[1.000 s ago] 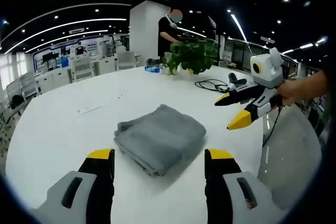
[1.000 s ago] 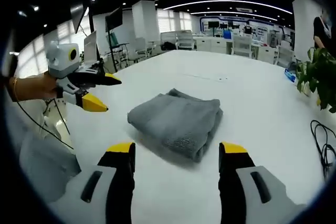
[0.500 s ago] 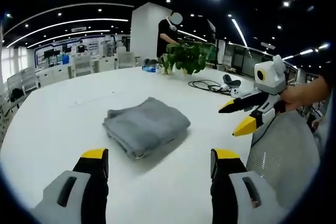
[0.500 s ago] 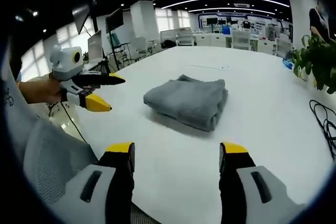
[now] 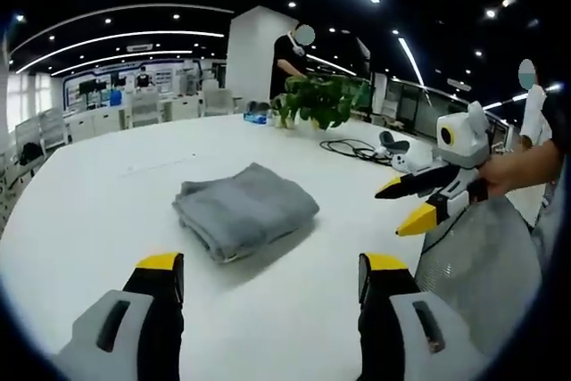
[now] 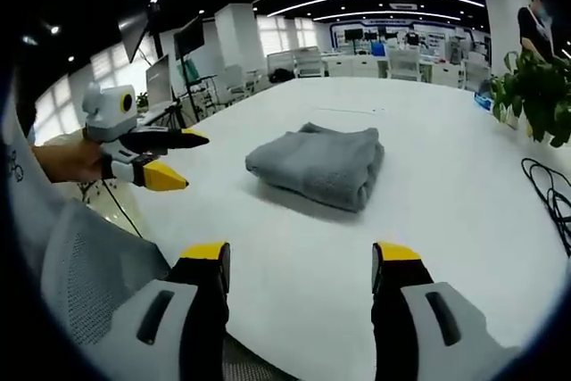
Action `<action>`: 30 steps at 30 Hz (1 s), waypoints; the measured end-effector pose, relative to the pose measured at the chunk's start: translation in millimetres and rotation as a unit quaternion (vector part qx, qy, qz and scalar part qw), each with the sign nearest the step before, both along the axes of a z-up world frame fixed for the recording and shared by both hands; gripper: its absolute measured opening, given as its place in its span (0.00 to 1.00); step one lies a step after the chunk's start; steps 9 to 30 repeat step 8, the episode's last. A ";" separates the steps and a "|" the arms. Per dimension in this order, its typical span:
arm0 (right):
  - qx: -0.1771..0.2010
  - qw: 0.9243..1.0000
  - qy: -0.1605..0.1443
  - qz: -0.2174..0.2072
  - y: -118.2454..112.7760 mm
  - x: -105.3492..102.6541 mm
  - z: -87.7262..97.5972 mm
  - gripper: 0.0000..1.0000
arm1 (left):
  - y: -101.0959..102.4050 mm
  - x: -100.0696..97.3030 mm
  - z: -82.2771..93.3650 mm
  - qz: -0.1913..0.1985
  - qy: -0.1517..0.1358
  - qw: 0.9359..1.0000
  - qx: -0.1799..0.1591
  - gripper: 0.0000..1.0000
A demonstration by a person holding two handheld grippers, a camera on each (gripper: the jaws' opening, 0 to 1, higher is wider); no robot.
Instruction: Fold the towel on the table until its edges align and the towel forms a compact rectangular stack.
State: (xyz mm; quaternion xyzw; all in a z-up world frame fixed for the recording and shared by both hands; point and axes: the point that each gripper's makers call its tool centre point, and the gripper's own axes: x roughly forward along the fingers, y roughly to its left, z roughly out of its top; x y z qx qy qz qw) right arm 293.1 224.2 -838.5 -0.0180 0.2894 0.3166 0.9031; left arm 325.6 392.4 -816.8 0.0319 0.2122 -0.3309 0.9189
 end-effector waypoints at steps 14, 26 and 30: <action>0.002 1.000 0.001 -0.007 -3.1 -2.3 -0.5 0.66 | 3.4 -2.1 2.4 0.018 -0.002 1.000 -0.016 0.94; 0.002 1.000 0.001 -0.007 -3.1 -2.3 -0.5 0.66 | 3.4 -2.1 2.4 0.018 -0.002 1.000 -0.016 0.94; 0.002 1.000 0.001 -0.007 -3.1 -2.3 -0.5 0.66 | 3.4 -2.1 2.4 0.018 -0.002 1.000 -0.016 0.94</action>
